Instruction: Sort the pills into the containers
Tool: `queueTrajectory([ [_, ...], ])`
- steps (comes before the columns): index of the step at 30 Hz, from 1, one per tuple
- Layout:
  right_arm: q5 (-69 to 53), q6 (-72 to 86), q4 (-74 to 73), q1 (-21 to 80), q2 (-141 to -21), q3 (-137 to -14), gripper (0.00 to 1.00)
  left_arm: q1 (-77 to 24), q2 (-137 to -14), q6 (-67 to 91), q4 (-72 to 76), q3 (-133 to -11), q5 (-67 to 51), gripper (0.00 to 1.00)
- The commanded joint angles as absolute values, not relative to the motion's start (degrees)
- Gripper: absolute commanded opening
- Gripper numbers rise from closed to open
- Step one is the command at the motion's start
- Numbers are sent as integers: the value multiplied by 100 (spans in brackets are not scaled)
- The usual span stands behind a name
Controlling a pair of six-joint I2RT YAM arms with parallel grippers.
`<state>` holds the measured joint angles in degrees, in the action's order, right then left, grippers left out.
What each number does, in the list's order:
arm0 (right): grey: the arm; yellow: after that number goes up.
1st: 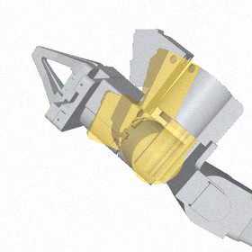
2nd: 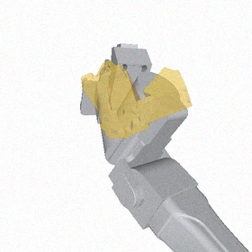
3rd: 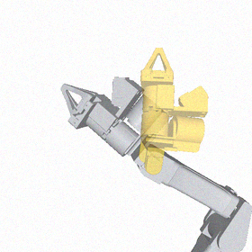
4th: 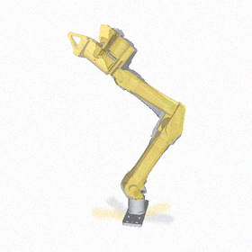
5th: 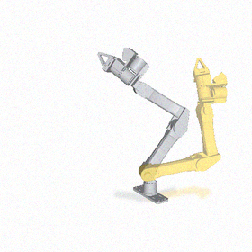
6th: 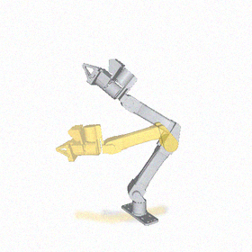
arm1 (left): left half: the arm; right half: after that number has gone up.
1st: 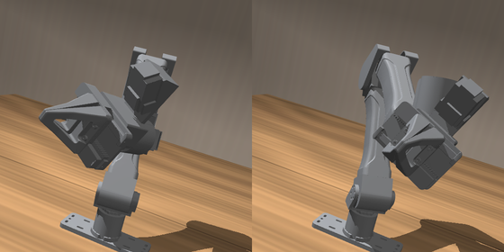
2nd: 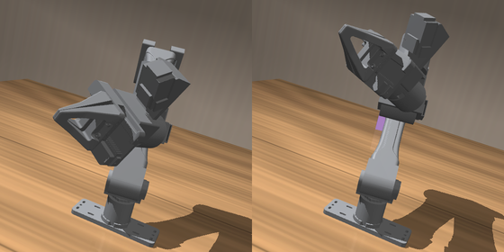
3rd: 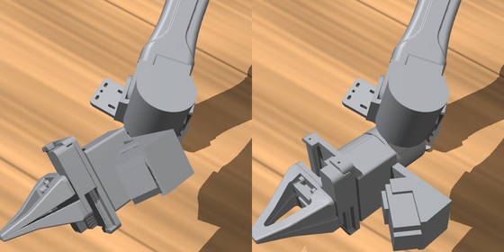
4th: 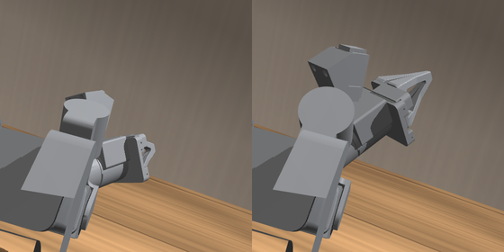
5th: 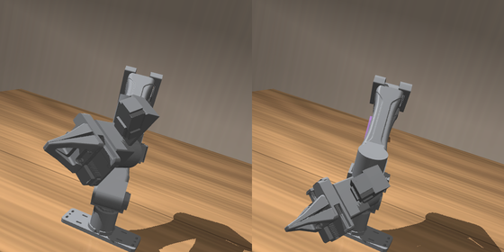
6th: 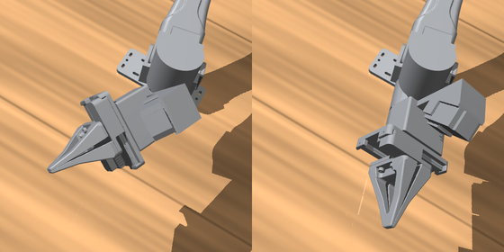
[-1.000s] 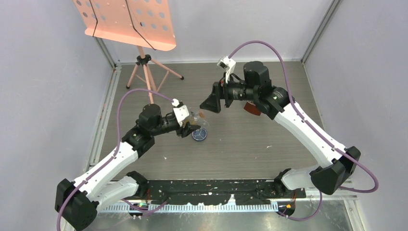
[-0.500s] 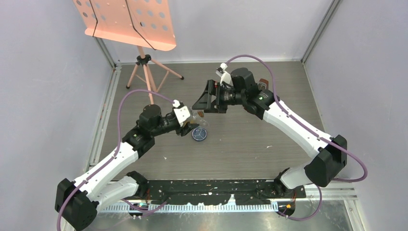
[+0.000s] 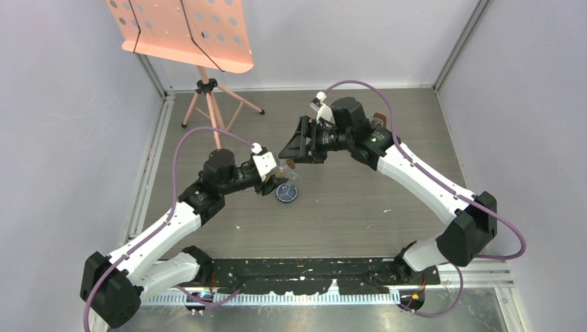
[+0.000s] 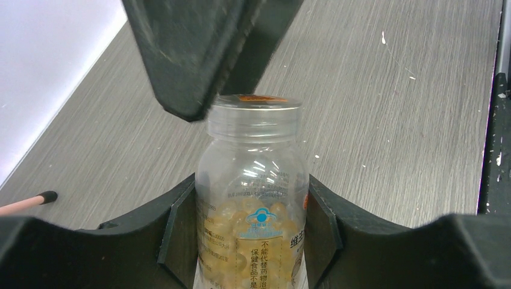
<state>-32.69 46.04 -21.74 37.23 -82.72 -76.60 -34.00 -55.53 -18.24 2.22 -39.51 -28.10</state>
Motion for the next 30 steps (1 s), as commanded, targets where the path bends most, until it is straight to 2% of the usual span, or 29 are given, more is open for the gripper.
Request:
queueTrajectory([
  [1, -3344, 4279, -2731, 3771, -8414, -7963, 68, -3408, -5593, -1798, 494, -4255, -2698, 0],
  [4, -3158, 4099, -2910, 3771, -8408, -8021, 60, -3410, -5625, -1768, 501, -4292, -2667, 0],
  [9, -3205, 3814, -2920, 3766, -8420, -8049, 34, -3405, -5671, -1706, 485, -4348, -2625, 0],
  [11, -3236, 3415, -2902, 3766, -8423, -8090, 28, -3401, -5686, -1696, 385, -4399, -2672, 0],
  [19, -3951, 1105, -2367, 3704, -8224, -8209, 19, -3323, -5600, -1788, 23, -4296, -3243, 0],
  [24, -4730, -279, -1882, 3623, -7814, -8058, 19, -3284, -5344, -1862, 18, -4059, -3954, 0],
  [30, -5123, -2268, -2091, 3612, -7261, -7803, 18, -3191, -5371, -1665, -344, -4199, -4854, 0],
])
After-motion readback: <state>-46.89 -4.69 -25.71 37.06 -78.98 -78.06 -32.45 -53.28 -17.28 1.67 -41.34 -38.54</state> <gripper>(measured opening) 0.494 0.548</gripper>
